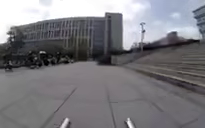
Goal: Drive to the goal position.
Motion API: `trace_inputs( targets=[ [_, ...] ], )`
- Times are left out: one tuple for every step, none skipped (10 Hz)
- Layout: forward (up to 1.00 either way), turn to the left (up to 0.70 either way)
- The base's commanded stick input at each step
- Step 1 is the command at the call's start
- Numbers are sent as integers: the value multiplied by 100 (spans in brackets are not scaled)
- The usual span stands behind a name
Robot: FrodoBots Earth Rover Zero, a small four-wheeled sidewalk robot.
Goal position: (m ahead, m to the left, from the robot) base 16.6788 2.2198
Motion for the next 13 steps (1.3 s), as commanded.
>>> trace_inputs(
  targets=[
    [100, -8],
    [100, 0],
    [100, 0],
    [100, -25],
    [100, -31],
    [100, -16],
    [100, 0],
    [100, 0],
    [93, 0],
    [37, 0],
    [0, 0],
    [100, 0],
    [100, 0]
  ],
)
